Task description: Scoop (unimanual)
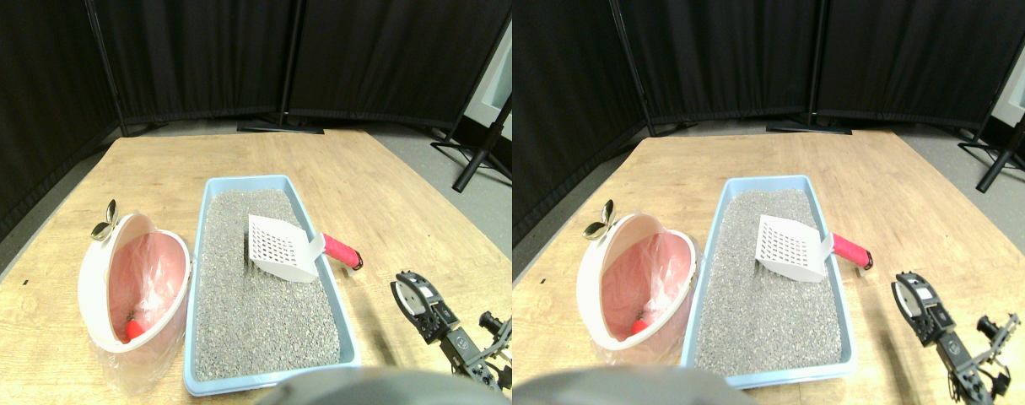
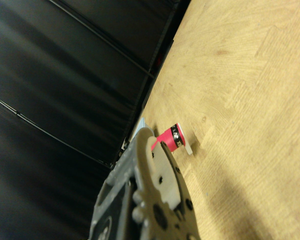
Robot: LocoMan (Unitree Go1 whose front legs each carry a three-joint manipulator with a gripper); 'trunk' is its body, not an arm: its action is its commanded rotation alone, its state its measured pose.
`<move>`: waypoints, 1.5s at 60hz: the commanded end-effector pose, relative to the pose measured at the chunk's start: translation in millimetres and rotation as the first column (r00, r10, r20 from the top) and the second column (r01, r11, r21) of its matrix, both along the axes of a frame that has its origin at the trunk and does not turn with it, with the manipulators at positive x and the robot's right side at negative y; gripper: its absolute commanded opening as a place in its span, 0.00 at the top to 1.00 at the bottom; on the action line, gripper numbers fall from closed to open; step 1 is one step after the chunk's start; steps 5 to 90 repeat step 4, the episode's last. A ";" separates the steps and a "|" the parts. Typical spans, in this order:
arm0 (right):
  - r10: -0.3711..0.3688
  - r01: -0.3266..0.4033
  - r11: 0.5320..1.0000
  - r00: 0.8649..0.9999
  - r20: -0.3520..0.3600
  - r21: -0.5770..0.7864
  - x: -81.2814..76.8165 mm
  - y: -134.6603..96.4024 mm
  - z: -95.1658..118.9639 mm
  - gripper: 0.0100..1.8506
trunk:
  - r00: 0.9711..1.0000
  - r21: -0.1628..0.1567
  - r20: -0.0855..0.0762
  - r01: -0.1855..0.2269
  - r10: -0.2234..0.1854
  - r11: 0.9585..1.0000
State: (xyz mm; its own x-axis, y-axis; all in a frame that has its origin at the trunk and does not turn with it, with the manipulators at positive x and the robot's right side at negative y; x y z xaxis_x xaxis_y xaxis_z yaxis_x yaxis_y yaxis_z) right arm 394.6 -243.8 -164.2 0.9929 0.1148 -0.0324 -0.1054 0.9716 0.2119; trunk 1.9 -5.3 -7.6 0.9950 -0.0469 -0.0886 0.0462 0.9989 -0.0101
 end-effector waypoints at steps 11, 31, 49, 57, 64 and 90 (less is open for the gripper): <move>0.009 -0.009 1.000 0.999 0.048 0.018 -0.8 4.6 7.8 0.98 | 1.000 -0.018 0.022 0.018 -0.017 1.000; 0.009 -0.009 1.000 0.999 0.048 0.018 -0.8 4.6 7.8 0.98 | 1.000 -0.018 0.022 0.018 -0.017 1.000; 0.009 -0.009 1.000 0.999 0.048 0.018 -0.8 4.6 7.8 0.98 | 1.000 -0.018 0.022 0.018 -0.017 1.000; 0.009 -0.009 1.000 0.999 0.048 0.018 -0.8 4.6 7.8 0.98 | 1.000 -0.018 0.022 0.018 -0.017 1.000; 0.009 -0.009 1.000 0.999 0.048 0.018 -0.8 4.6 7.8 0.98 | 1.000 -0.018 0.022 0.018 -0.017 1.000; 0.009 -0.009 1.000 0.999 0.048 0.018 -0.8 4.6 7.8 0.98 | 1.000 -0.018 0.022 0.018 -0.017 1.000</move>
